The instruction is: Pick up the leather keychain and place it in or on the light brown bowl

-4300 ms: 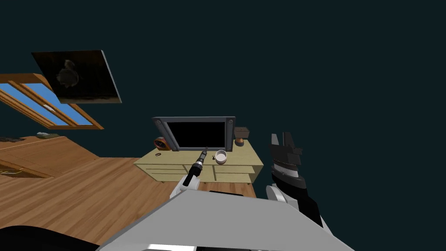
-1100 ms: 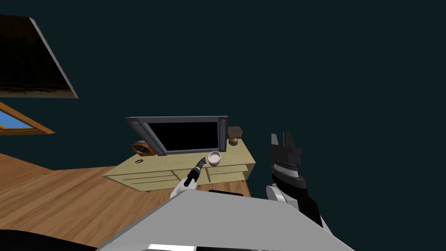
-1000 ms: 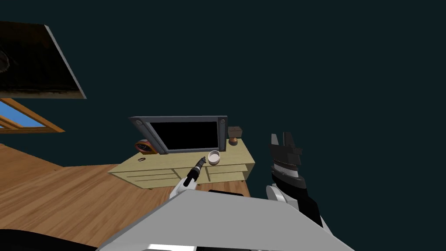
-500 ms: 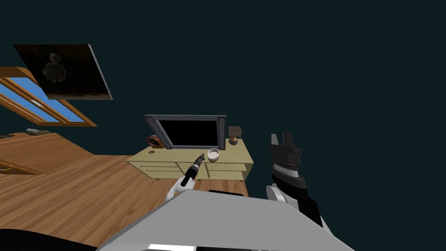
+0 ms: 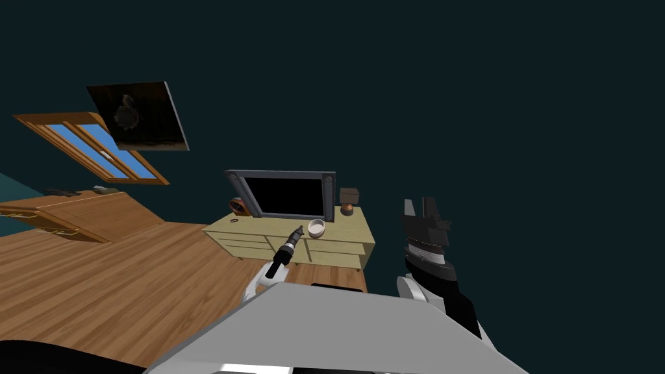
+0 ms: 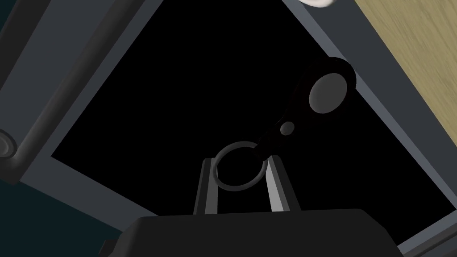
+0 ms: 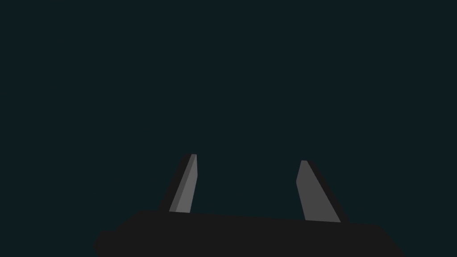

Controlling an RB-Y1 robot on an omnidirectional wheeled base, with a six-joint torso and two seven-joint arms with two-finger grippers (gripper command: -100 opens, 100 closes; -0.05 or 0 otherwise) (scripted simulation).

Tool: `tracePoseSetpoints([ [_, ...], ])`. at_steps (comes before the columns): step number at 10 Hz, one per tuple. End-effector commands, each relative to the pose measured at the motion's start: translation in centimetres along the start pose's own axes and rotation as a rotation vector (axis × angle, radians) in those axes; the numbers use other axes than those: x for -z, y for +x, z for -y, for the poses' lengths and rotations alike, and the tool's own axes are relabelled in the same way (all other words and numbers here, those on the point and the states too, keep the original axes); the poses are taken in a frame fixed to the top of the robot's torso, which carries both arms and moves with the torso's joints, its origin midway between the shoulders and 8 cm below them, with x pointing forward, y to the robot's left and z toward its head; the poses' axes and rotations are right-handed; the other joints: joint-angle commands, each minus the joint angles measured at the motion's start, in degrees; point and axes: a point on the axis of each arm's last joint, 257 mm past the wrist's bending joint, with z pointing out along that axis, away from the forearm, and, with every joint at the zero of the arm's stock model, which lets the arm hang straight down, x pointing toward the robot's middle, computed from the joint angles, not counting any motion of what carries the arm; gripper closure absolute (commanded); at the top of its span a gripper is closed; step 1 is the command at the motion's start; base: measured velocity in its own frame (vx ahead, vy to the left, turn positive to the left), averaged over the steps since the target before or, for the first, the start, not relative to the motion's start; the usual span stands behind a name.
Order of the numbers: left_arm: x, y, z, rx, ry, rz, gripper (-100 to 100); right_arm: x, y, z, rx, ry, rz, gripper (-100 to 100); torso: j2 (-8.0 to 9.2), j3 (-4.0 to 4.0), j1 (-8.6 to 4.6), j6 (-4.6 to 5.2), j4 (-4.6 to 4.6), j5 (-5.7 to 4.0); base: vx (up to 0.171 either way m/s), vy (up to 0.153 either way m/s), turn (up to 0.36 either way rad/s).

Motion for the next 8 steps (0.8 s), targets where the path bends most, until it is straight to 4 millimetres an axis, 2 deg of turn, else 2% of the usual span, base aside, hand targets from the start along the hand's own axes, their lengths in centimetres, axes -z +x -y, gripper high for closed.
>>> tracePoseSetpoints([
  [1,0.1,-0.6,0.6,-0.011,0.026,0.025,100,0.0,0.0,0.0,0.000,0.000,0.000,0,0.00,0.00,0.00,0.00,0.00,0.00,0.023,-0.083,0.072],
  [4,0.4,-0.7,1.2,-0.027,0.048,0.063,100,0.0,0.0,0.0,0.000,0.000,0.000,0,-0.48,-0.26,-0.03,0.04,-0.07,0.00,0.104,-0.068,-0.004],
  [8,0.8,0.9,1.2,-0.031,0.041,0.093,100,0.0,0.0,0.0,0.000,0.000,0.000,0,-0.70,-0.40,0.25,0.05,-0.14,0.08,0.133,-0.020,-0.070],
])
